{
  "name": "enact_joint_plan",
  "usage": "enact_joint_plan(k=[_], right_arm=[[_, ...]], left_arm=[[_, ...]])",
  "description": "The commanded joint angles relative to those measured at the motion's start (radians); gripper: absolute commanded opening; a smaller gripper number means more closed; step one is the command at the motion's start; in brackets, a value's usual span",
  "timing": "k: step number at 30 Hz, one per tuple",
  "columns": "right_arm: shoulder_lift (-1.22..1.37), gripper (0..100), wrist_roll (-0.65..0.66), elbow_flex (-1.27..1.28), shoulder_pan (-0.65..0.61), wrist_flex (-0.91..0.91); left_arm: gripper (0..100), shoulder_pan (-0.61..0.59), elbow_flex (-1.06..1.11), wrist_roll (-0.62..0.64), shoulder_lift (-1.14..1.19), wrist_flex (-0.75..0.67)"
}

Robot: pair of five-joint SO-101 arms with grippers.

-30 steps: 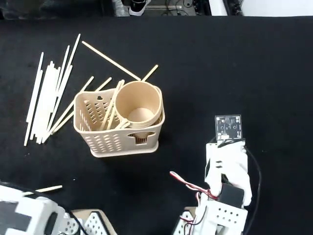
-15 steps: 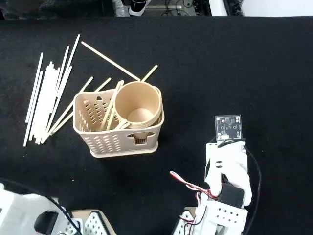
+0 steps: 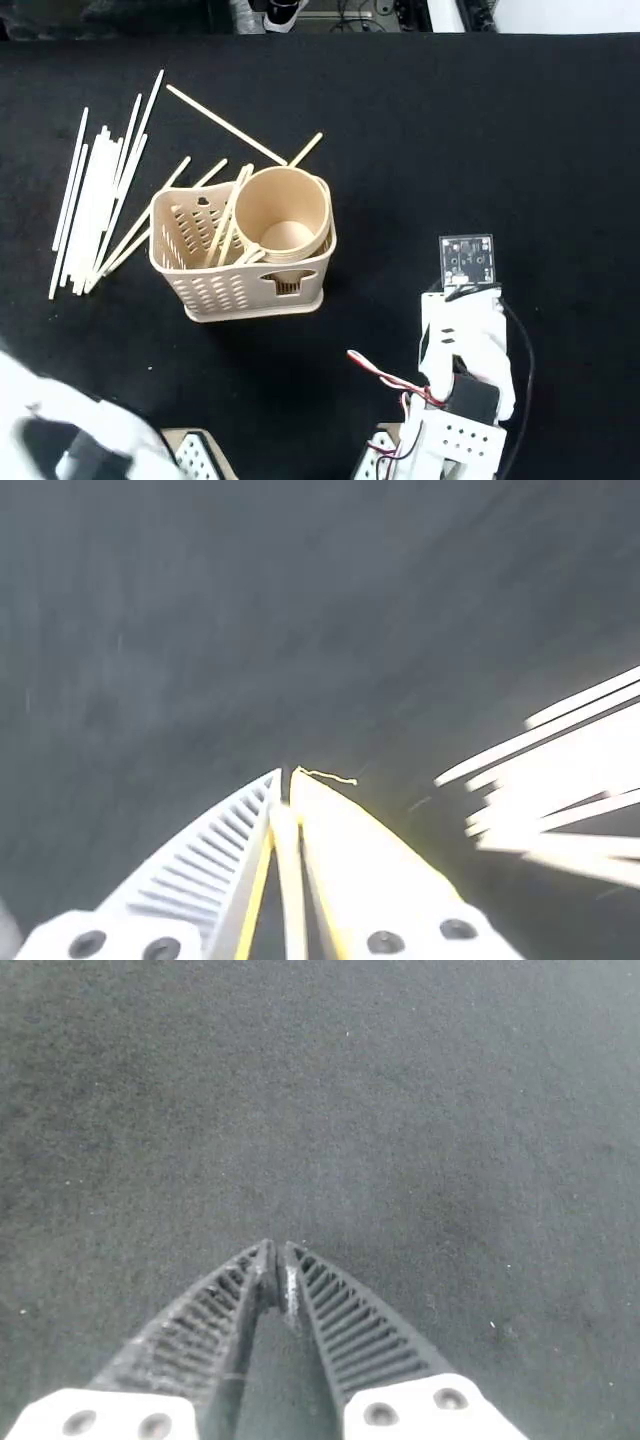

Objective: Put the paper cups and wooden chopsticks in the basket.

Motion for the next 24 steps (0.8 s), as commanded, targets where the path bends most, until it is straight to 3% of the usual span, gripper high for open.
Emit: enact_joint_plan(k=[1, 6, 9, 11, 14, 18, 24], right_arm=[[-0.041, 1.4, 0.008, -0.002, -0.012, 0.003], [-0.041, 1.4, 0.008, -0.002, -0.012, 0.003], [-0.041, 1.4, 0.008, -0.002, -0.012, 0.003], [-0.041, 1.4, 0.008, -0.002, -0.012, 0.003], [-0.041, 1.3, 0.008, -0.002, -0.011, 0.005], [-0.041, 1.3, 0.008, -0.002, -0.011, 0.005], [-0.041, 1.3, 0.008, -0.002, -0.011, 0.005]], left_arm=[[3, 0.166, -0.025, 0.16, -0.479, -0.11], [3, 0.433, 0.084, 0.264, -0.841, -0.402], [3, 0.633, 0.197, 0.265, -0.957, -0.606], [3, 0.693, 0.254, 0.258, -0.979, -0.681], [3, 0.625, 0.272, 0.206, -0.979, -0.549], [4, 0.444, 0.357, 0.193, -0.957, -0.356], [17, 0.191, 0.558, 0.193, -0.753, -0.351]])
